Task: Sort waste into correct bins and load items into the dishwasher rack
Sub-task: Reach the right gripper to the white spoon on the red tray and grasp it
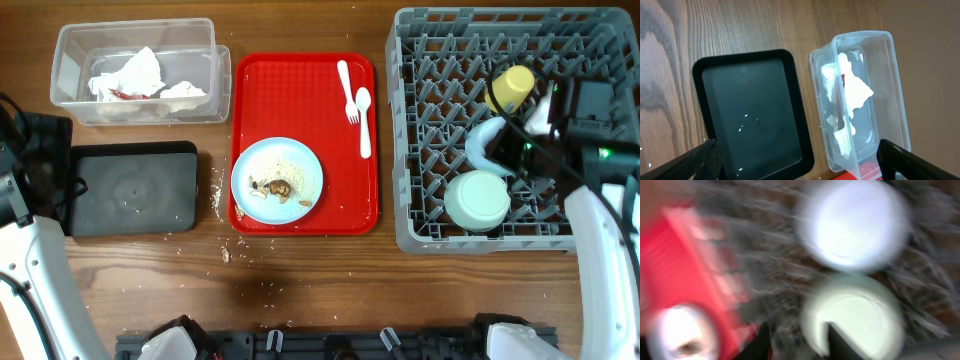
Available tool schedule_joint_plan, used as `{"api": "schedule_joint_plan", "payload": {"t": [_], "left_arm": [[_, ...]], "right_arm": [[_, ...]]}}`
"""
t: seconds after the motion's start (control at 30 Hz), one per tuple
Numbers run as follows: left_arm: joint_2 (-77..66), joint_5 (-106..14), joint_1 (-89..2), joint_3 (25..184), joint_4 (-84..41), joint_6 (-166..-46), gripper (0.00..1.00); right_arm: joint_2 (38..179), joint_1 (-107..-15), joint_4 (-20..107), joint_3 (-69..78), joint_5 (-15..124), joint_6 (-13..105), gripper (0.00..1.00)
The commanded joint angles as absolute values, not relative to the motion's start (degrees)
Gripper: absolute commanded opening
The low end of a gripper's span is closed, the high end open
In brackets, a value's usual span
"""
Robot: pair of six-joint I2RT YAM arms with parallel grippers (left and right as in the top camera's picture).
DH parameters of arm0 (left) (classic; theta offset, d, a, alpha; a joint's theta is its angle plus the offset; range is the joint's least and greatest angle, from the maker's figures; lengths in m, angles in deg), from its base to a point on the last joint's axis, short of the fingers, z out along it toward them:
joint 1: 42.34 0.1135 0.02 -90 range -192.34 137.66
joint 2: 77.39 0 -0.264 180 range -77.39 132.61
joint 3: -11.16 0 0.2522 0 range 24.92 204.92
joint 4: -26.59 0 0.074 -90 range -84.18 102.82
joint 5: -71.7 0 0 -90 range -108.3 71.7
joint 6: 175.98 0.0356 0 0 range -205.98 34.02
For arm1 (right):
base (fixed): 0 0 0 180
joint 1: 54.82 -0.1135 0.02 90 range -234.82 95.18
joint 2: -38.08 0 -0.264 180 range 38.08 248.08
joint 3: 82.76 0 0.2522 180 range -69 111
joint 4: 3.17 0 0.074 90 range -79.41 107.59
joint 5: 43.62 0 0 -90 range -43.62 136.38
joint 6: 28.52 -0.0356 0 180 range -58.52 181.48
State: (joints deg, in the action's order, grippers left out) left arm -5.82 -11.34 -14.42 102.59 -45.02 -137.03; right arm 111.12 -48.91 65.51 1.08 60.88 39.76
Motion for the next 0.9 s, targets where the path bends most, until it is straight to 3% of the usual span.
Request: {"api": "schedule_joint_plan", "payload": {"t": [0.0,0.13,0.3,0.43,0.5,0.67,0.87], "left_arm": [[-6.0,-11.2,-14.0,102.4,-44.9,-135.9,1.00],[-6.0,-11.2,-14.0,102.4,-44.9,-135.9,1.00],[-6.0,-11.2,-14.0,102.4,-44.9,-135.9,1.00],[-6.0,-11.2,-14.0,102.4,-44.9,-135.9,1.00],[-6.0,-11.2,-14.0,102.4,-44.9,-135.9,1.00],[-6.0,-11.2,-14.0,102.4,-44.9,-135.9,1.00],[-6.0,-11.2,-14.0,102.4,-44.9,-135.9,1.00]], "right_arm": [[108.7,-54.0,57.6,2.8,80.7,45.9,0.87],[114.7,-65.2,55.6,7.0,74.4,46.2,0.88],[131.5,-74.6,73.0,27.6,54.8,47.3,0.89],[146.7,-77.3,84.2,44.9,49.8,47.3,0.92],[150.5,-78.3,82.9,46.3,49.8,47.3,0.98],[157.3,-80.2,72.7,46.0,50.7,47.3,1.00],[164.9,-80.1,68.5,45.8,45.3,37.3,0.88]]}}
